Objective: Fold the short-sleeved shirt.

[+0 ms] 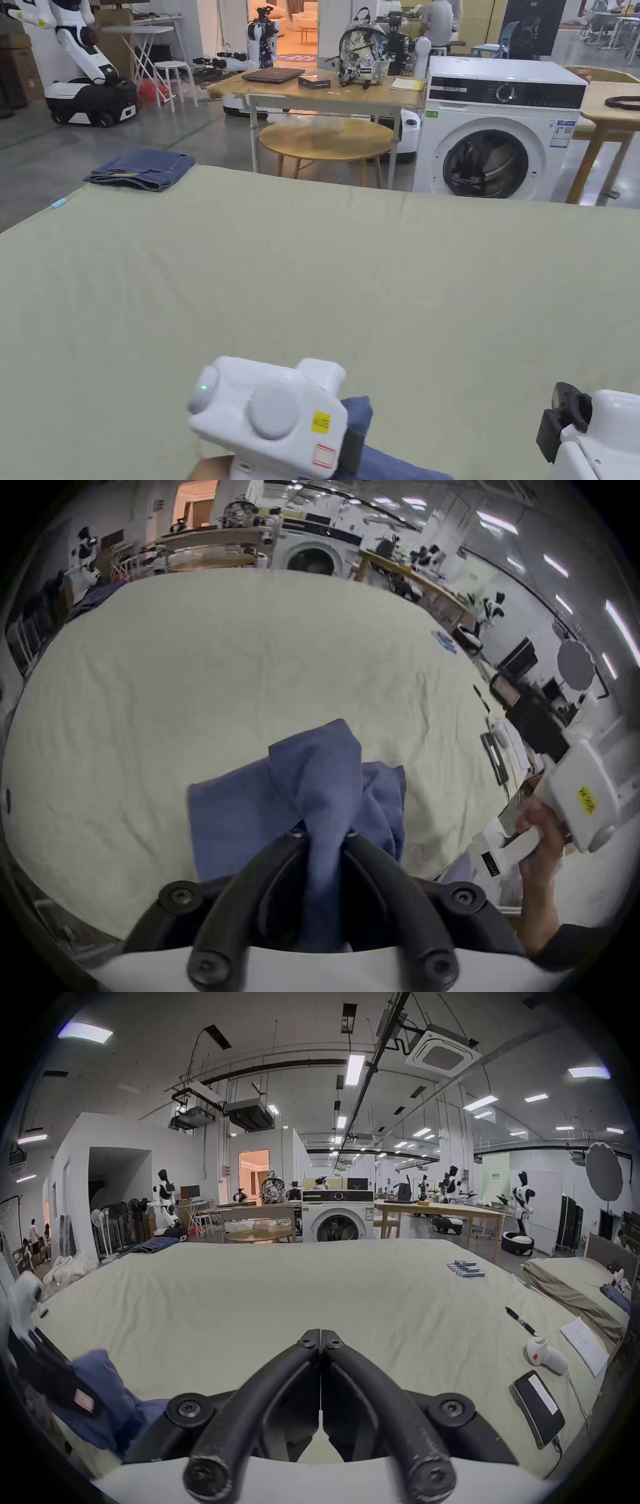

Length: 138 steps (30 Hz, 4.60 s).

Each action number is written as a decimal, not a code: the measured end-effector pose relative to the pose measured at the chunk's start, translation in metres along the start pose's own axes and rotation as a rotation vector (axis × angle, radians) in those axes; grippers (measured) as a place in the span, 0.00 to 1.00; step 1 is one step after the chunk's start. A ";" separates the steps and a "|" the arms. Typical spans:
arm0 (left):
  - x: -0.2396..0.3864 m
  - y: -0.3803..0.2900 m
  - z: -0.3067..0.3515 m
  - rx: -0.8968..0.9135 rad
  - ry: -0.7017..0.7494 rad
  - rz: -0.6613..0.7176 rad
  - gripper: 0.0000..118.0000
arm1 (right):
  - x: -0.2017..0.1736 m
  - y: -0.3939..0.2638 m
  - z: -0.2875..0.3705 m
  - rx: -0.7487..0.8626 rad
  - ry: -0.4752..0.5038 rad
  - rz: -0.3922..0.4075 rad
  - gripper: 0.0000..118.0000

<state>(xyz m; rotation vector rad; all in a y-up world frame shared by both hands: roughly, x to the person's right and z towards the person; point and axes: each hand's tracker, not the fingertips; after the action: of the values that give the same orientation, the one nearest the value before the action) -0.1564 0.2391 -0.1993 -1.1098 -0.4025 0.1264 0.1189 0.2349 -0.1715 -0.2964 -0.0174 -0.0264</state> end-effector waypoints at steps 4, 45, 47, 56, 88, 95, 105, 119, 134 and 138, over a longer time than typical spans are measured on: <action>0.022 -0.001 -0.031 -0.042 0.005 -0.012 0.03 | 0.008 -0.001 0.004 -0.007 -0.019 -0.002 0.00; 0.007 -0.041 -0.133 -0.093 -0.375 0.182 0.00 | 0.018 -0.013 0.007 -0.032 -0.042 -0.031 0.00; 0.012 -0.035 -0.118 -0.062 -0.343 0.129 0.00 | 0.016 -0.012 0.007 -0.027 -0.038 -0.032 0.00; -0.020 -0.008 -0.026 0.422 -0.047 -0.038 0.00 | 0.003 -0.004 0.000 0.043 -0.021 -0.019 0.00; -0.099 -0.042 0.045 0.920 0.414 0.009 0.00 | -0.072 -0.073 0.031 -0.199 0.265 0.142 0.00; -0.121 -0.075 0.037 0.772 0.331 0.094 0.00 | -0.087 -0.109 -0.013 -0.396 0.205 0.137 0.00; -0.173 -0.089 -0.002 0.331 -0.248 0.347 0.44 | -0.083 -0.107 -0.023 -0.410 0.181 0.120 0.00; -0.171 -0.049 -0.103 -0.062 -0.726 0.378 0.63 | -0.082 -0.101 -0.019 -0.417 0.192 0.106 0.00; -0.177 -0.071 -0.124 0.060 -0.756 0.452 0.16 | -0.083 -0.106 -0.018 -0.399 0.196 0.126 0.00; -0.180 -0.080 -0.120 0.095 -0.797 0.540 0.15 | -0.083 -0.105 -0.016 -0.365 0.198 0.158 0.00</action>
<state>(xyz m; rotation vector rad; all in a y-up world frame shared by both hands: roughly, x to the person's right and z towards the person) -0.2847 0.0488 -0.2194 -1.0174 -0.7824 1.0746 0.0331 0.1317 -0.1582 -0.6584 0.2095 0.0989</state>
